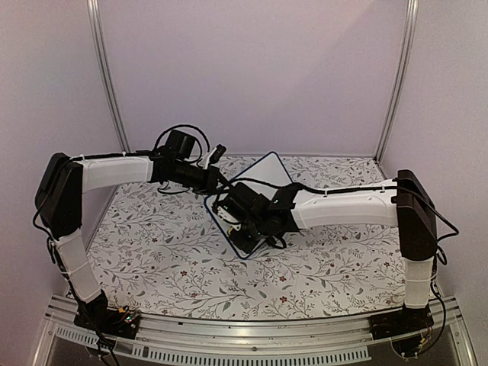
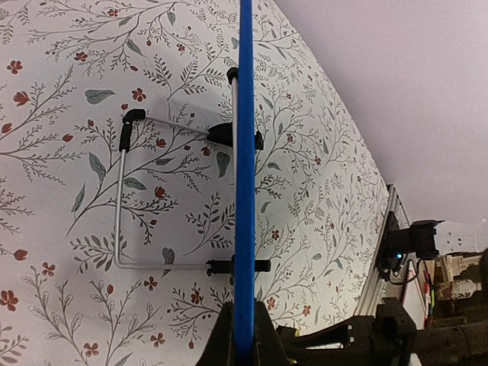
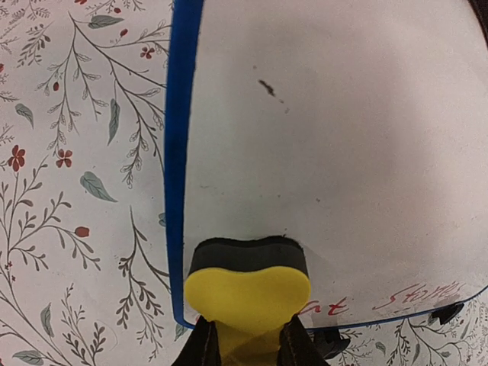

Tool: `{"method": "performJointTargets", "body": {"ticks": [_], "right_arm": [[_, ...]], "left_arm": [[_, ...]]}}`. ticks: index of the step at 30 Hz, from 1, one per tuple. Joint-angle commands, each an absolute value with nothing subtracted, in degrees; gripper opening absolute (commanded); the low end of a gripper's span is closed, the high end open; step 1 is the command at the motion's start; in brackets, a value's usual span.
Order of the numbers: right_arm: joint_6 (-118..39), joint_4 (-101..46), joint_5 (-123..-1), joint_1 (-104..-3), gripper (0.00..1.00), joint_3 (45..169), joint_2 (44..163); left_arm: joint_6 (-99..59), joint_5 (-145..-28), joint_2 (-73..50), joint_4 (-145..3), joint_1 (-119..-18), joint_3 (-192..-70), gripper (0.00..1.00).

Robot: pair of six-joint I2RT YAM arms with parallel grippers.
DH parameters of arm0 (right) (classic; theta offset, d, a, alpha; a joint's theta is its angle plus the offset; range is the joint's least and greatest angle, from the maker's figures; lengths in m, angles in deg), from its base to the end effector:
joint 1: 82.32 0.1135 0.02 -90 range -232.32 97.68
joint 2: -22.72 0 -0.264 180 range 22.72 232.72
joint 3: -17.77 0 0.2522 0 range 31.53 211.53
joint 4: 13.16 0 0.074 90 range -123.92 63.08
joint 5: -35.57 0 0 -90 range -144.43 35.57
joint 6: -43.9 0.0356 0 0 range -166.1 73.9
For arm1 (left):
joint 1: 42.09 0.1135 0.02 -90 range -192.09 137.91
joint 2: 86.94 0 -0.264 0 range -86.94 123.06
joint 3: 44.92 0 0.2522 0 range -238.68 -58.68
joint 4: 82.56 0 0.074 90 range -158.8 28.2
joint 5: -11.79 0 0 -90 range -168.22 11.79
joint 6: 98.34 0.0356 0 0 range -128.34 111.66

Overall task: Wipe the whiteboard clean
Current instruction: Erase the whiteboard at the center of the board.

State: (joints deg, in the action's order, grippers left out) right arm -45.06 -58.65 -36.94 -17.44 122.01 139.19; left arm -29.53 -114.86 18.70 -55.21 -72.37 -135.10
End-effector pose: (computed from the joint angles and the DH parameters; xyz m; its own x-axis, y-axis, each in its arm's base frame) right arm 0.1972 0.3955 0.2051 -0.3733 -0.7554 -0.5386 -0.7888 0.5640 -0.2444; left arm 0.3429 -0.2248 0.2308 -0.8301 0.1489 -0.5374 0.5177 0.5640 -0.6434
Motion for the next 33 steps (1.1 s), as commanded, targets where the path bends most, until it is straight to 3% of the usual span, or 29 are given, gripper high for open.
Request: {"method": "performJointTargets", "body": {"ticks": [1,16,33], "right_arm": [[-44.8,-59.6,-37.1,-17.1,0.19,120.1,141.4],[-42.3,-61.9,-38.2,-16.0,0.20,111.8,140.6],[-44.7,-59.3,-28.1,-16.7,0.22,121.9,140.7]], "left_arm": [[-28.6,-113.5,17.4,-54.3,-72.4,-134.4,0.00],[-28.8,-113.7,17.4,-54.4,-72.6,-134.3,0.00],[-28.7,-113.6,17.0,-54.3,-72.7,-134.4,0.00]]}}
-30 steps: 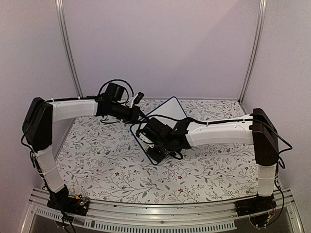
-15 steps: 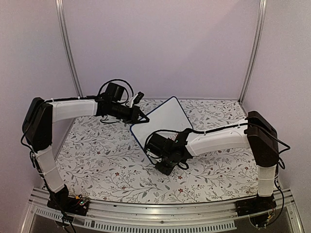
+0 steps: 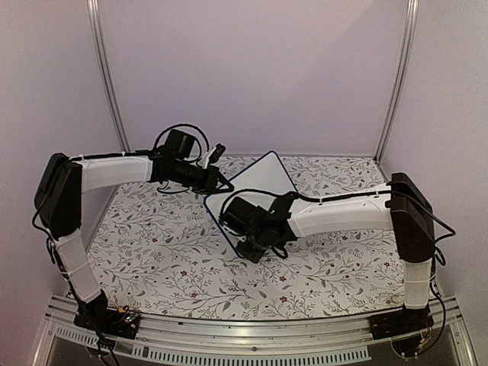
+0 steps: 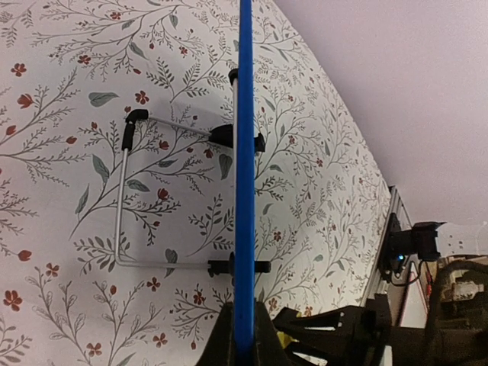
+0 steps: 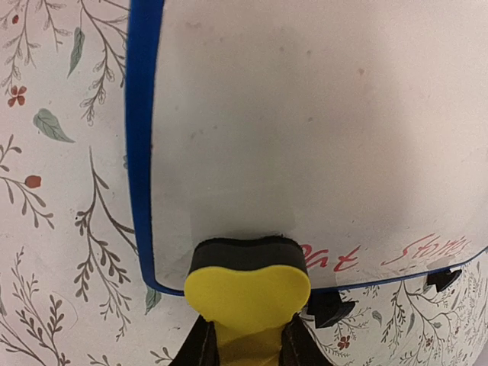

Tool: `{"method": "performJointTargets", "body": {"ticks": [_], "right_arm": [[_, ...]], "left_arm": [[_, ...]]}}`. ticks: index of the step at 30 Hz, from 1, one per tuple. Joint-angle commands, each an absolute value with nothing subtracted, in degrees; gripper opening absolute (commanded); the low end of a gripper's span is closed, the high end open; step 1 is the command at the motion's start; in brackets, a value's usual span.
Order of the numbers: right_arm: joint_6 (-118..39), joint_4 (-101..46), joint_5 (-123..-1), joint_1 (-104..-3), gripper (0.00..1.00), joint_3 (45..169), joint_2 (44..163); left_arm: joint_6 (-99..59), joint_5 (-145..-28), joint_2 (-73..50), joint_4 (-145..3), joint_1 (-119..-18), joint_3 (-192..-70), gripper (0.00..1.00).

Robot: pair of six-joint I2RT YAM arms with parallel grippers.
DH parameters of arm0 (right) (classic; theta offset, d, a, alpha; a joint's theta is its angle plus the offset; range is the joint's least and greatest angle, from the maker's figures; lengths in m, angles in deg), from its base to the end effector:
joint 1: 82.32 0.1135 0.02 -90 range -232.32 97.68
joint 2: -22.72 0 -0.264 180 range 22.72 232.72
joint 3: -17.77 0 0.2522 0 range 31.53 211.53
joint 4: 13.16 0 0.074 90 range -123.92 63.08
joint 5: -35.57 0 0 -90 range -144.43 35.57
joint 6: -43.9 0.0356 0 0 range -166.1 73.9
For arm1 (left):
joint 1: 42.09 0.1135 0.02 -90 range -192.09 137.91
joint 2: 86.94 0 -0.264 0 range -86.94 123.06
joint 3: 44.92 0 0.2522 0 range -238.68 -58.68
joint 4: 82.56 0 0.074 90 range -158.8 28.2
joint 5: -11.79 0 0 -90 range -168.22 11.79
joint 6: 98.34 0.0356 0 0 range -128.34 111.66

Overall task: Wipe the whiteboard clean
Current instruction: Erase the whiteboard at the center of the board.

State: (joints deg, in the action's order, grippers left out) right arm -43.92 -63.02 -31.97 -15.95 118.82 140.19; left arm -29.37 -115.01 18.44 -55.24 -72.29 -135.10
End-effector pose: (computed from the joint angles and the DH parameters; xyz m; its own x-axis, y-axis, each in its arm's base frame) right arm 0.1835 0.3855 0.1786 -0.3966 -0.8187 -0.4153 -0.7705 0.5428 -0.3342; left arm 0.3427 -0.2241 0.2326 -0.8267 0.1487 -0.5427 0.5225 0.5607 -0.6424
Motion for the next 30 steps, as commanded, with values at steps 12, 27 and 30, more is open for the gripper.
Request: {"method": "performJointTargets", "body": {"ticks": [12,27,30], "right_arm": [[-41.8,-55.1,-39.9,-22.2,0.22,115.8,139.6],[-40.0,-52.2,-41.3,-23.1,0.21,110.9,137.6],[-41.2,-52.1,-40.6,-23.2,0.21,114.5,138.0]], "left_arm": [[-28.6,-113.4,16.7,-54.2,-72.7,-134.4,0.00],[-28.7,-113.6,17.0,-54.3,-72.8,-134.4,0.00],[-28.6,-113.4,16.8,-54.2,-72.9,-134.4,0.00]]}}
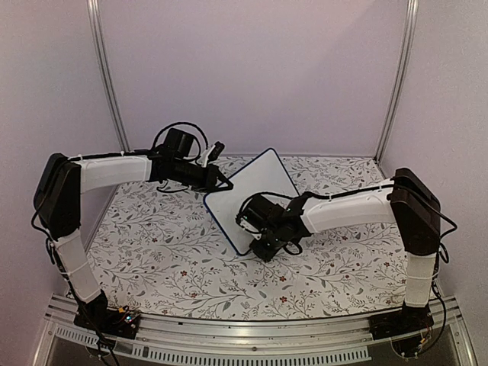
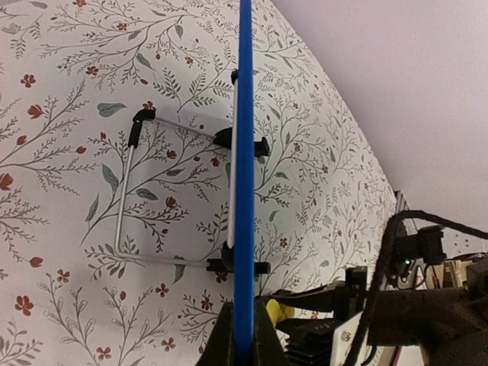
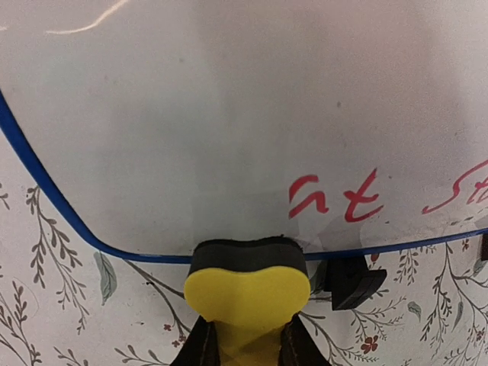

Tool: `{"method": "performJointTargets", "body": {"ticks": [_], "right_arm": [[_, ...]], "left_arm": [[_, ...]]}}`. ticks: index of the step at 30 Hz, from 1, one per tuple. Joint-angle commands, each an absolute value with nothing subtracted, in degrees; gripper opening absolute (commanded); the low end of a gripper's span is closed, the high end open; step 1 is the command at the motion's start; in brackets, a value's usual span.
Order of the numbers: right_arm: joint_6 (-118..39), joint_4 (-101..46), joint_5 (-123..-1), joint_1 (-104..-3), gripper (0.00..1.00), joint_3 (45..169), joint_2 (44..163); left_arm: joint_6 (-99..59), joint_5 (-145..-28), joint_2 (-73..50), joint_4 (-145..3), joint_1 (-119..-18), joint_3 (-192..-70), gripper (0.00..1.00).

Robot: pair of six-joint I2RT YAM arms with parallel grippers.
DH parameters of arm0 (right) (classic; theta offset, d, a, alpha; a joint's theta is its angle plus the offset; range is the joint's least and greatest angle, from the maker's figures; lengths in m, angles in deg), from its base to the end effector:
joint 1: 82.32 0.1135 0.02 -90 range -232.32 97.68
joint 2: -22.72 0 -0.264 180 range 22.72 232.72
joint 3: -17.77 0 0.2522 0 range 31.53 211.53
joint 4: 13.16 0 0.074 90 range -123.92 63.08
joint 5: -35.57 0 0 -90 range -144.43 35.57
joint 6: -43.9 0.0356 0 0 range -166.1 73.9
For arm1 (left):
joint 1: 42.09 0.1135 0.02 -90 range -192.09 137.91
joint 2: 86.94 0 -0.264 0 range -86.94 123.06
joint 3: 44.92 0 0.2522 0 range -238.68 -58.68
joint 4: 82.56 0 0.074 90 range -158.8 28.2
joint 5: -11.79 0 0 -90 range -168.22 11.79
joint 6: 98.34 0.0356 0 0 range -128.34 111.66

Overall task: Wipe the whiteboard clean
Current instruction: Erase the whiteboard at the center of the board.

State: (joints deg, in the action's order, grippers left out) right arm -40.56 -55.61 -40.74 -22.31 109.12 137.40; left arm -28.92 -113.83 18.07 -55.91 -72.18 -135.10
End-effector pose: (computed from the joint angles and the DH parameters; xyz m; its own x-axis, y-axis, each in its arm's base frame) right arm 0.2104 0.3477 0.1545 -0.5303 -0.7312 -0.4292 -0.7453 0.6433 -0.1752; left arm 0.3437 -0.2231 0.2358 -0.8125 0.1405 -0.5658 0.5335 0.5704 -0.6245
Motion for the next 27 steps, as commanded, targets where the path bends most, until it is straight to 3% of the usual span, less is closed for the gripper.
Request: {"method": "performJointTargets", "body": {"ticks": [1,9,27], "right_arm": [[-41.5,-52.0,-40.5,-23.1,0.22,115.5,138.1],[-43.2,-50.9,-39.7,-24.4,0.22,118.2,138.5],[-39.2,-50.8,-41.3,-24.8,0.21,105.4,135.6]], "left_arm": [[-28.6,-113.4,16.8,-54.1,-72.9,-134.4,0.00],[-28.4,-113.3,16.7,-54.1,-72.9,-134.4,0.00],[-28.5,-113.7,16.9,-54.1,-72.9,-134.4,0.00]]}}
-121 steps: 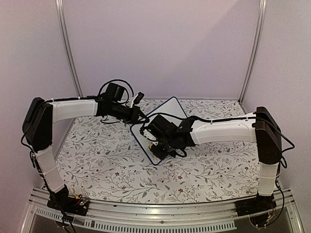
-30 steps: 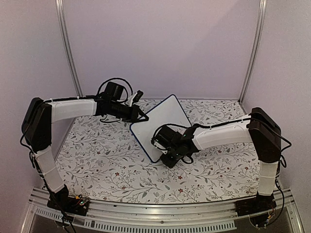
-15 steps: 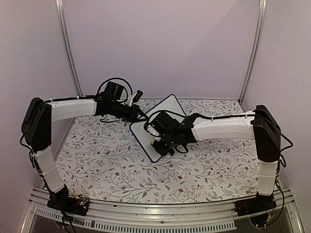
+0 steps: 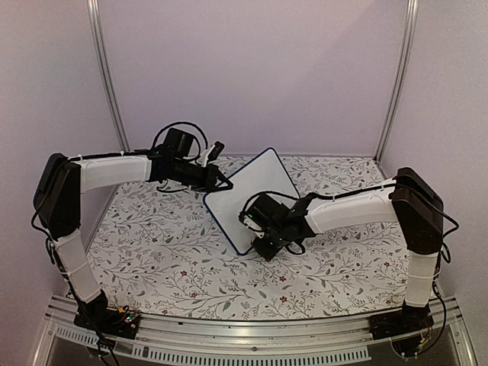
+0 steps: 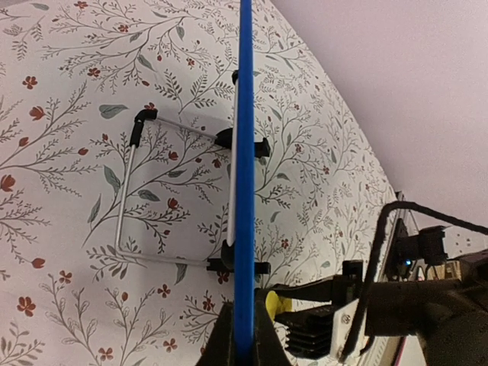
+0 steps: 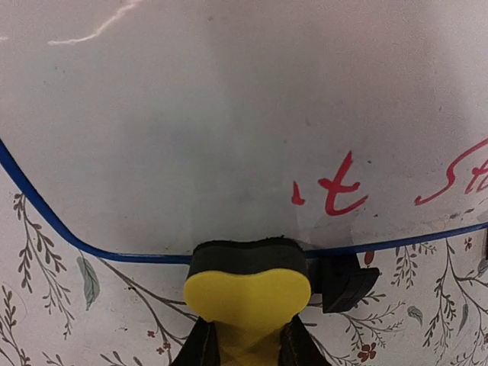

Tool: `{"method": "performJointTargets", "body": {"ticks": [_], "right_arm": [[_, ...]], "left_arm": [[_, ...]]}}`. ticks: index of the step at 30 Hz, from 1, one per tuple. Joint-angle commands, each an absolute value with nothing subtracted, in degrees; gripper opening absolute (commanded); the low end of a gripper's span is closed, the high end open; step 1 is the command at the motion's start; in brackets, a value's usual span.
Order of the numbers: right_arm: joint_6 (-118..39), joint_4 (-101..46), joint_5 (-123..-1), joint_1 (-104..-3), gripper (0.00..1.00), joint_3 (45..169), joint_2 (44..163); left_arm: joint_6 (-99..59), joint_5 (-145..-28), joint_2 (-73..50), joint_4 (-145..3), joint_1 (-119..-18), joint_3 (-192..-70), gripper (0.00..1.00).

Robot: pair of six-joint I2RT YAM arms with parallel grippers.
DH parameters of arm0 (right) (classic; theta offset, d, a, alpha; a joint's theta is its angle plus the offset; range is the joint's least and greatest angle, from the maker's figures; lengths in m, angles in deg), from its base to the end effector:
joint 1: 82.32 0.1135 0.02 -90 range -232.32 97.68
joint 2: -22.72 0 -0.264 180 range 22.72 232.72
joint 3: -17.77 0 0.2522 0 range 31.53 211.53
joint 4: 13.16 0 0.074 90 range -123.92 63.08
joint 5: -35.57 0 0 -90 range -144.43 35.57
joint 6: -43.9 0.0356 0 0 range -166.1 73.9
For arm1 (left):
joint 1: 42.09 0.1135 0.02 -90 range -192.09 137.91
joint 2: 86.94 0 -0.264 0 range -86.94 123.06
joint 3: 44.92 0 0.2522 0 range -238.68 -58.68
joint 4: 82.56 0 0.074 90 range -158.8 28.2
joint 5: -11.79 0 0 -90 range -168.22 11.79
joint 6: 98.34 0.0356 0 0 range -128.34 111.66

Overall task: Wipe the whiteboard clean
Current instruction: Erase the whiteboard at the center of the board.

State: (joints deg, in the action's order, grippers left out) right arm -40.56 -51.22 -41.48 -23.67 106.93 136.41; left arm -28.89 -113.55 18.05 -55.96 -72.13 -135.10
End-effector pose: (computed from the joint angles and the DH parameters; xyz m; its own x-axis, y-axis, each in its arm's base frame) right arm 0.2178 0.3422 0.1541 -0.5349 -0.6971 -0.4774 -0.7304 0.6655 -0.1536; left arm 0.3441 -0.2228 0.2359 -0.8113 0.1384 -0.5680 0.5330 0.5741 -0.6215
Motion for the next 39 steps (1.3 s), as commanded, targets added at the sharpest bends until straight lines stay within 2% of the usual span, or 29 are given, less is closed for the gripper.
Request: {"method": "performJointTargets", "body": {"ticks": [1,11,19,27,39], "right_arm": [[-39.2,-50.8,-41.2,-24.8,0.21,105.5,135.1],[-39.9,-47.2,-42.6,-28.9,0.21,110.3,129.3],[-39.7,-47.1,-46.0,-31.3,0.21,114.3,132.7],[-38.6,-42.7,-53.4,-30.8,0.21,108.0,130.7],[-36.2,-45.5,-52.7,-30.3,0.20,103.6,132.8]], "left_arm": [[-28.5,-113.6,16.9,-54.1,-72.9,-134.4,0.00],[-28.5,-113.5,16.7,-54.0,-72.9,-134.5,0.00],[-28.3,-113.1,17.0,-53.9,-72.9,-134.4,0.00],[-28.4,-113.4,17.4,-53.9,-72.9,-134.5,0.00],[-28.4,-113.6,17.6,-53.9,-72.9,-134.5,0.00]]}}
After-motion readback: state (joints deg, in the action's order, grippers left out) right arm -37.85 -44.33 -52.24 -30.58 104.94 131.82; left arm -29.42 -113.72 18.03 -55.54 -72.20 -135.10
